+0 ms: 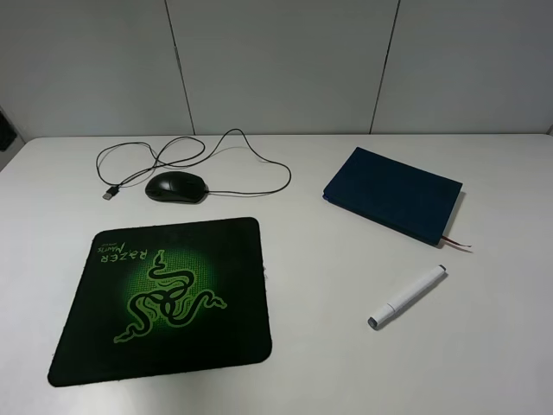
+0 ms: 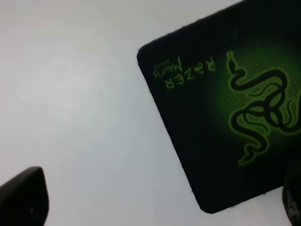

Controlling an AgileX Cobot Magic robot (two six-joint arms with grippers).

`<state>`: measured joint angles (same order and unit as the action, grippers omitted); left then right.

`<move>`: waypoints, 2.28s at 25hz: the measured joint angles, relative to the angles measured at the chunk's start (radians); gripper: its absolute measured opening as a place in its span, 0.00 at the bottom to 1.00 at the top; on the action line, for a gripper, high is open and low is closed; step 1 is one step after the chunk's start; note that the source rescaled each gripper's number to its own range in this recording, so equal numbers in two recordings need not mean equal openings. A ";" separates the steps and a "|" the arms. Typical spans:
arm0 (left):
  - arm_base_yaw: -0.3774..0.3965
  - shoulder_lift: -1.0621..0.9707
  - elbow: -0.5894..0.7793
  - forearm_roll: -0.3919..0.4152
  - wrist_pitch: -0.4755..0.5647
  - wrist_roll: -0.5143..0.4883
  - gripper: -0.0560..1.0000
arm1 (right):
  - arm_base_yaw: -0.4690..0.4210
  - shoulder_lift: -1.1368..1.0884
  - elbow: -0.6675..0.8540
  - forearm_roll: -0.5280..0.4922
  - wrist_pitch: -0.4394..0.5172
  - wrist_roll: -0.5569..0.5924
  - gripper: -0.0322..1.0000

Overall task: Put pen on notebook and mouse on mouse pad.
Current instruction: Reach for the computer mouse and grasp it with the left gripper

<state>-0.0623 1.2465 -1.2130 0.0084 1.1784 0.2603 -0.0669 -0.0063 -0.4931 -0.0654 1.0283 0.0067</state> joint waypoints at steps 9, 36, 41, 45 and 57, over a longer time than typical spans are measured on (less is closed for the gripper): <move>-0.001 0.319 -0.147 -0.029 -0.003 0.141 1.00 | 0.000 0.000 0.000 0.000 0.000 0.000 1.00; -0.201 0.962 -0.547 0.033 -0.005 0.499 1.00 | 0.000 0.000 0.000 0.000 0.000 0.000 1.00; -0.221 0.999 -0.570 0.072 -0.032 0.544 1.00 | 0.000 0.000 0.000 0.000 0.000 0.000 1.00; -0.221 1.021 -0.621 0.076 -0.038 0.588 1.00 | 0.000 0.000 0.000 0.000 0.000 0.000 1.00; -0.221 1.108 -0.693 0.073 -0.080 0.685 1.00 | 0.000 0.000 0.000 0.000 0.000 0.000 1.00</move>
<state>-0.2831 2.3548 -1.9061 0.0814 1.0984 0.9457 -0.0669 -0.0063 -0.4931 -0.0654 1.0279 0.0067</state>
